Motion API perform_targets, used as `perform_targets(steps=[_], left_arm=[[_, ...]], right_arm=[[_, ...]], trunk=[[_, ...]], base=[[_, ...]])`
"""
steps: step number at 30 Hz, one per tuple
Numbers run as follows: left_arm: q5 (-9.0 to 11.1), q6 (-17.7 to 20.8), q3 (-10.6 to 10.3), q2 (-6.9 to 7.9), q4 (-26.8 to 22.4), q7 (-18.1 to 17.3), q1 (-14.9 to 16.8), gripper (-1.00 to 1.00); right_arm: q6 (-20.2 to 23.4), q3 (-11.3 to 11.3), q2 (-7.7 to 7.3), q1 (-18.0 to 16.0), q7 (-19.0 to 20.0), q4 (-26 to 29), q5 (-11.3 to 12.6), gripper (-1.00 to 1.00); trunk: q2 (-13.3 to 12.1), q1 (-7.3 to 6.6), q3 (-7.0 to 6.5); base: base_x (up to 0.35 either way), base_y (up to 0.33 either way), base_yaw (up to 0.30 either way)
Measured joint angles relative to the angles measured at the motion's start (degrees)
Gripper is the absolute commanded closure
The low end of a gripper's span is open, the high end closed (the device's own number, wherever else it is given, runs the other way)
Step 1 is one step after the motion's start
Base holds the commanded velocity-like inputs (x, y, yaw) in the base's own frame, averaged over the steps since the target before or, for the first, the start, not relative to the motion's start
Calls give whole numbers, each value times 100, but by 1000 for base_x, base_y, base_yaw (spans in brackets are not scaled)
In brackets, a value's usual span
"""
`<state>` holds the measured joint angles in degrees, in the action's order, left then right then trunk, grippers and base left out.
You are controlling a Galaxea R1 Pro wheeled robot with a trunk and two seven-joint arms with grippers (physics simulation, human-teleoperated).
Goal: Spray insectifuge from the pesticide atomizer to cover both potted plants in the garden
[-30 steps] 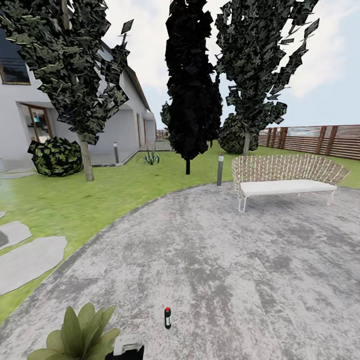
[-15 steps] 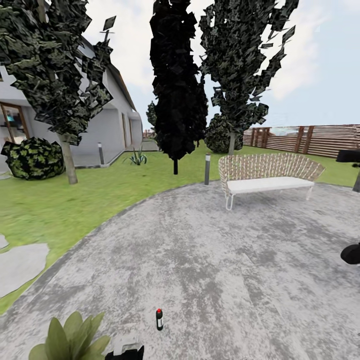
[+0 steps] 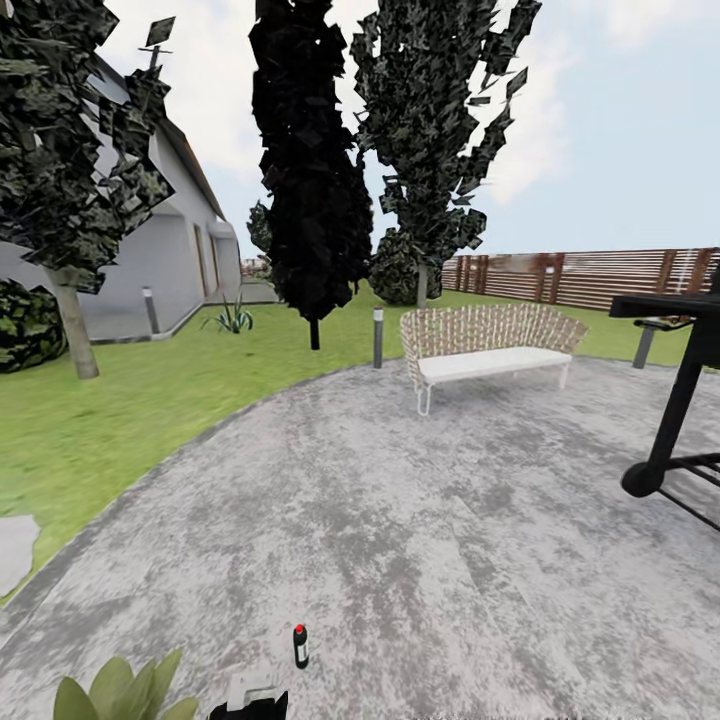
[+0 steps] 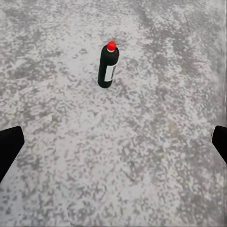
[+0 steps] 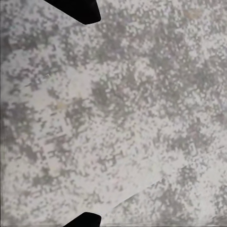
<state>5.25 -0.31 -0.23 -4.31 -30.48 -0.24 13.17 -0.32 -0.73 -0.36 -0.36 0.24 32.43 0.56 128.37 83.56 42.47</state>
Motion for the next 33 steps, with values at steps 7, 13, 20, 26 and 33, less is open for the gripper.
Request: perform_targets(steps=[7, 13, 20, 26, 33], left_arm=[[0, 1, 0, 0, 1, 0, 0, -100], [0, 3, 0, 0, 1, 0, 0, -100], [0, 3, 0, 0, 0, 0, 0, -100], [0, 2, 0, 1, -1, 0, -1, -100], [0, 1, 0, 1, -2, 0, 0, -100]], right_arm=[[-1, 0, 0, 0, 0, 0, -1, -100], [0, 0, 0, -5, 0, 0, 0, -100], [0, 0, 0, -1, 0, 0, 0, -100], [0, 0, -2, -3, 0, -1, 0, -100], [-2, 0, -1, -3, 0, -1, 0, -100]], trunk=[[0, 0, 0], [0, 0, 0], [0, 0, 0], [0, 0, 0], [0, 0, 0]], base=[[0, 7, -271], [0, 0, -269], [0, 0, -245], [0, 0, -130], [0, 0, -6]])
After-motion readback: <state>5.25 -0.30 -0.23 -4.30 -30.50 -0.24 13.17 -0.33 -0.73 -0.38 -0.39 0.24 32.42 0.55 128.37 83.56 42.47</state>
